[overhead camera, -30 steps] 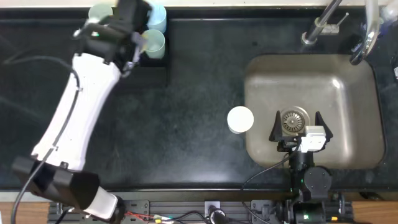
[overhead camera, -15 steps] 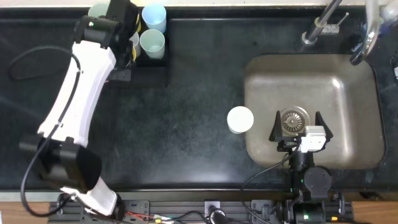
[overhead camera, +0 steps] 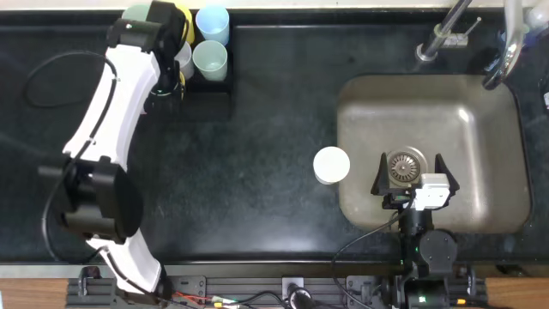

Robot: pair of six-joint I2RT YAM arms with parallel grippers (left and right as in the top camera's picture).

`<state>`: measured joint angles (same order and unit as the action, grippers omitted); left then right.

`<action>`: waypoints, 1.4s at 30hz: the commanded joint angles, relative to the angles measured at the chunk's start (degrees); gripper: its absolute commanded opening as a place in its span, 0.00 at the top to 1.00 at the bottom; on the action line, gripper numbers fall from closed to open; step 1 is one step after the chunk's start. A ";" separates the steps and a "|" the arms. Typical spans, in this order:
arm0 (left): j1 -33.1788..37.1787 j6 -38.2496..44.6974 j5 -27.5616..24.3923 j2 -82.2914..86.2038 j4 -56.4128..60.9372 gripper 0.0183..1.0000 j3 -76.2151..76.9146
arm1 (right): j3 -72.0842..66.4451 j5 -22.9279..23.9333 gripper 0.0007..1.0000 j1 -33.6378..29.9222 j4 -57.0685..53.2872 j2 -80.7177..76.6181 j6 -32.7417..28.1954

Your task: Store Cups

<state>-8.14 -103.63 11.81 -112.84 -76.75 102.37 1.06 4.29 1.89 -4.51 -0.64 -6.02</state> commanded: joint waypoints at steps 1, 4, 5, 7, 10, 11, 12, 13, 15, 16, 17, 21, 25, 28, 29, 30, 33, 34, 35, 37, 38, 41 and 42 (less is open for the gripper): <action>1.18 -1.01 -1.33 -1.81 -0.04 0.98 -0.76 | -0.79 -0.42 0.00 0.00 0.28 0.33 0.26; 1.33 -0.98 -1.57 -2.51 0.17 0.98 -0.94 | -0.79 -0.42 0.00 0.00 0.28 0.33 0.26; 1.33 -1.01 -1.57 -2.64 0.33 0.98 -1.07 | -0.79 -0.42 0.00 0.00 0.28 0.33 0.26; 1.33 -1.01 -1.81 -2.71 0.66 0.98 -1.51 | -0.79 -0.42 0.00 0.00 0.28 0.33 0.26; 1.33 -1.03 -2.40 -2.82 2.10 0.98 -2.93 | -0.79 -0.44 0.00 0.00 0.28 0.33 0.26; 1.36 -1.03 -2.54 -2.84 2.75 0.98 -3.50 | -0.79 -0.44 0.00 0.00 0.28 0.33 0.26; 1.38 -1.05 -2.64 -2.93 3.23 0.98 -3.96 | -0.79 -0.42 0.00 0.00 0.28 0.33 0.26; 1.40 -1.03 -2.80 -3.04 3.67 0.98 -4.33 | -0.79 -0.42 0.00 0.00 0.28 0.33 0.26; 1.44 -1.03 -2.78 -3.13 4.28 0.98 -4.72 | -0.79 -0.42 0.00 0.00 0.28 0.33 0.26; 1.44 -1.03 -2.78 -3.17 4.42 0.98 -4.76 | -0.79 -0.44 0.00 0.00 0.28 0.33 0.26; 1.44 -1.03 -2.78 -3.19 4.50 0.98 -4.81 | -0.79 -0.42 0.00 0.00 0.28 0.33 0.26; 1.44 -1.03 -2.78 -3.41 4.50 0.98 -4.83 | -0.79 -0.44 0.00 0.00 0.28 0.33 0.26; 1.44 -1.03 -2.80 -4.35 5.11 0.98 -4.83 | -0.79 -0.42 0.00 0.00 0.28 0.33 0.26; 1.44 -1.05 -2.80 -4.85 5.60 0.98 -4.83 | -0.79 -0.42 0.00 0.00 0.28 0.33 0.26; 1.44 -1.05 -2.80 -4.96 5.75 0.98 -4.83 | -0.79 -0.42 0.00 0.00 0.28 0.33 0.26; 1.44 -1.05 -2.80 -4.96 5.84 0.98 -4.83 | -0.79 -0.42 0.00 0.00 0.28 0.33 0.26; 1.44 -1.05 -2.80 -5.05 5.90 0.98 -4.83 | -0.79 -0.42 0.01 0.00 0.28 0.33 0.26; 1.44 -1.05 -2.80 -5.09 5.90 0.98 -4.83 | -0.79 -0.42 0.00 0.00 0.28 0.33 0.26; 1.44 -1.05 -2.80 -5.22 5.92 0.98 -4.83 | -0.79 -0.42 0.00 0.00 0.28 0.33 0.26; 1.44 -1.05 -2.80 -5.57 5.99 0.98 -4.83 | -0.79 -0.42 0.00 0.00 0.28 0.33 0.26; 1.44 -1.05 -2.82 -5.79 6.03 0.98 -4.83 | -0.79 -0.42 0.00 0.00 0.26 0.33 0.26; 1.44 -1.05 -2.82 -6.14 6.05 0.98 -4.83 | -0.79 -0.42 0.00 0.00 0.28 0.33 0.26; 1.44 -1.05 -2.82 -6.14 6.08 0.98 -4.83 | -0.79 -0.42 0.00 0.00 0.28 0.33 0.26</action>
<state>-7.01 -103.63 8.95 -118.02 -70.67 97.80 1.06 4.27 1.91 -4.54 -0.64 -6.00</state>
